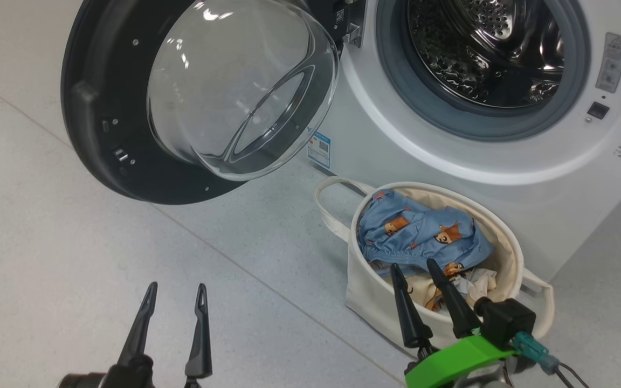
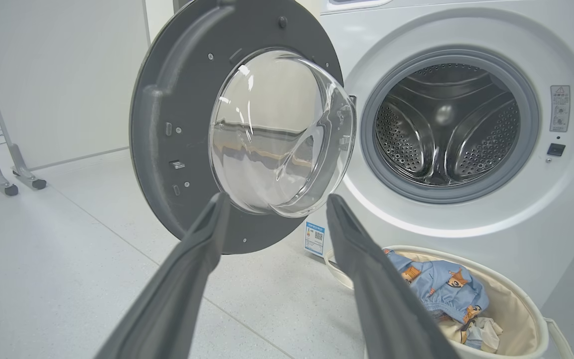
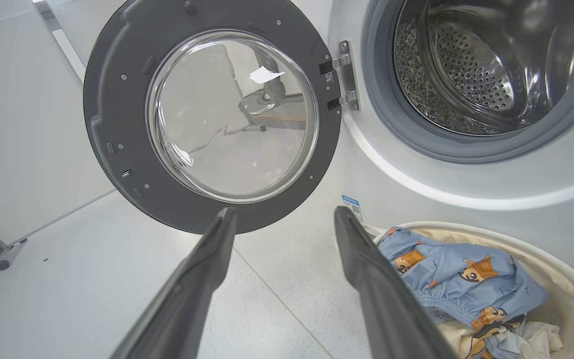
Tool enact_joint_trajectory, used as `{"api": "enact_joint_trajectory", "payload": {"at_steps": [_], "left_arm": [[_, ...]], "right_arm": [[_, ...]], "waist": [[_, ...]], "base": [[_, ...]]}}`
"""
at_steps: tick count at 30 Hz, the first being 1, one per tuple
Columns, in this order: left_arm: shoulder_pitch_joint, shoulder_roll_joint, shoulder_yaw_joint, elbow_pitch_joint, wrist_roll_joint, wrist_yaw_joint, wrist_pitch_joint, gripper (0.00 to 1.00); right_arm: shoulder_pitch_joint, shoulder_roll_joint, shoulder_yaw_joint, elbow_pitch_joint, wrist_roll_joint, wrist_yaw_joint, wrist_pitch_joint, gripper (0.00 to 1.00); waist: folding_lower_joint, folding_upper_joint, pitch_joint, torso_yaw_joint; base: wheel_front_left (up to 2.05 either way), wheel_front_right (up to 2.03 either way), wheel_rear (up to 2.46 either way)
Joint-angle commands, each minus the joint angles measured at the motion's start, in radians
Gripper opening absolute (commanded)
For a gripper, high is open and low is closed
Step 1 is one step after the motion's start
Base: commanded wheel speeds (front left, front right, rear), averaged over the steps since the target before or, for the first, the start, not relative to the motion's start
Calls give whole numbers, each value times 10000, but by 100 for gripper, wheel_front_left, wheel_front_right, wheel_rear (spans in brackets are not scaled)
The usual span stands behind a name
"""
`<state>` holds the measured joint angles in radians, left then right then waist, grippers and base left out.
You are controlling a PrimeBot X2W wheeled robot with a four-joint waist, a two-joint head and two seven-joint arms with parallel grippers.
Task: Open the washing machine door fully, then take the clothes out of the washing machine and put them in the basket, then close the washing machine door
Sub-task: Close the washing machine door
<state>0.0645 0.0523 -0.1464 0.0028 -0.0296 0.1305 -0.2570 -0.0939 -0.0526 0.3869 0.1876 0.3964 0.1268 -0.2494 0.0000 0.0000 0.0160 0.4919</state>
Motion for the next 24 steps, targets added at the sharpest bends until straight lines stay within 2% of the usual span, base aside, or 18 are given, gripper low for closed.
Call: {"api": "enact_joint_trajectory", "payload": {"at_steps": [1,7,8,9,14,18,20,21,24], "left_arm": [[-330,-17,351,-291,74,-46,-47,100],[-367,-18,414,-261,-69,-140,-47,100],[-375,-18,468,-272,-167,-189,-47,91],[-390,-18,561,-307,-311,-263,-47,0],[-545,155,1659,-737,-1100,-857,-47,0],[-881,490,3227,-1070,-2462,-1791,-47,0],[-1193,921,4011,-1207,-3358,-2240,-47,0],[-1193,921,4011,-1207,-3358,-2240,-47,0],[-1666,2185,4641,-1053,-4946,-2550,216,0]], "right_arm": [[-137,24,117,-372,57,39,-124,100],[-106,24,121,-391,39,39,-124,100],[-110,24,128,-388,34,39,-124,100],[-115,24,137,-387,28,39,-124,100],[-189,24,191,-367,-80,39,-124,100],[-291,24,193,-308,-229,39,-124,100],[-347,24,166,-275,-308,39,-124,100],[-347,24,166,-275,-308,39,-124,100],[-455,24,173,-227,-438,39,-124,100]], "waist": [[0,0,11,-5],[0,0,50,-44],[0,0,60,-48],[0,0,72,-51],[0,0,219,-97],[0,0,432,-222],[0,0,571,-309],[0,0,571,-309],[0,0,811,-482]], "base": [[0,0,0],[0,0,0],[0,0,0],[0,0,0],[0,0,0],[0,0,0],[0,0,0],[0,0,0],[0,0,0]]}}
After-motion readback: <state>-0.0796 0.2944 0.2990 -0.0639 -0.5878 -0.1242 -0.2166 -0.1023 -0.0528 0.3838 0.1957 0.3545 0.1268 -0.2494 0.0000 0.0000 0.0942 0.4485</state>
